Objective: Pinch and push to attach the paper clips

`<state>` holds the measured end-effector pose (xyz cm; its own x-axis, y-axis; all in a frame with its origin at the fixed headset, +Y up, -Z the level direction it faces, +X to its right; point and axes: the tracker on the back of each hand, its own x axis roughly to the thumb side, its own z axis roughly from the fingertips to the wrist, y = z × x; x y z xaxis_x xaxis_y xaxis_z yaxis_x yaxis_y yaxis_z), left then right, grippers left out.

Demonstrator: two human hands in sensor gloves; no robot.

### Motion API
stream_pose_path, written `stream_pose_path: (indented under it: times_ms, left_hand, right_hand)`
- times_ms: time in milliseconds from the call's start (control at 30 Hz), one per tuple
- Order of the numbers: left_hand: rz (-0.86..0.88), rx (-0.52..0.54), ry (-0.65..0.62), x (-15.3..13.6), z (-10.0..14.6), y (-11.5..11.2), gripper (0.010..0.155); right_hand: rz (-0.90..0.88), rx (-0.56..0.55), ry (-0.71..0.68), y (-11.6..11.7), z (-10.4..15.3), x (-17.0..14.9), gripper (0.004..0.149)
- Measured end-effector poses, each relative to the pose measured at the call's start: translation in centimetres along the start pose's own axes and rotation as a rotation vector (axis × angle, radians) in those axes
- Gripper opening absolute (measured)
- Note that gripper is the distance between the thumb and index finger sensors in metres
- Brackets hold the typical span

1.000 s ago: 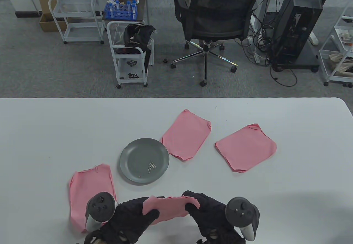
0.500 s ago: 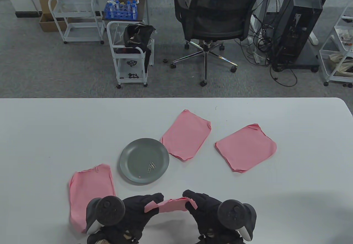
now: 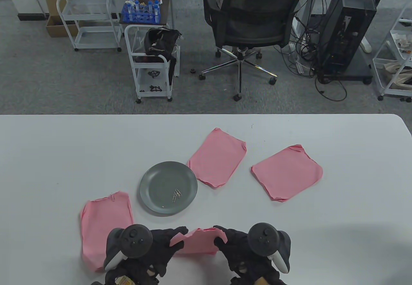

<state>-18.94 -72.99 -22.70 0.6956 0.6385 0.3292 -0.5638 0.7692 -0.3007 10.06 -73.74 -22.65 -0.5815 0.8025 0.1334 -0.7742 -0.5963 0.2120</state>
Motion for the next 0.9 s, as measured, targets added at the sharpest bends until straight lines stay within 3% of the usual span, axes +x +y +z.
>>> stream_pose_path:
  times_ms: [167,300,400,600,767,833,900]
  left_hand:
    - [0.044,0.077,-0.110,1.5,1.0,1.3,0.047]
    - [-0.018,0.047,-0.041,0.9,0.6,0.6,0.047]
    - [0.010,-0.027,-0.022,0.0,-0.1,-0.2,0.047]
    - [0.052,0.010,-0.171,2.7,0.9,1.0,0.046]
    - [0.062,-0.055,-0.205,4.2,-0.1,1.6,0.046]
    - [0.090,-0.098,-0.216,4.4,-1.1,1.3,0.046]
    - [0.119,-0.167,-0.200,4.3,-2.3,0.9,0.046]
  right_hand:
    - [-0.143,-0.005,-0.104,-1.8,1.4,1.4,0.057]
    - [-0.085,-0.040,-0.075,-1.9,1.2,0.9,0.045]
    - [-0.077,0.061,-0.015,-1.3,0.4,-0.2,0.044]
    - [-0.349,0.195,-0.164,-2.3,1.1,1.0,0.075]
    - [-0.535,0.117,-0.228,-3.7,1.4,0.8,0.055]
    - [-0.637,0.126,-0.236,-3.8,1.2,0.3,0.043]
    - [-0.672,0.075,-0.221,-4.0,1.4,0.0,0.039]
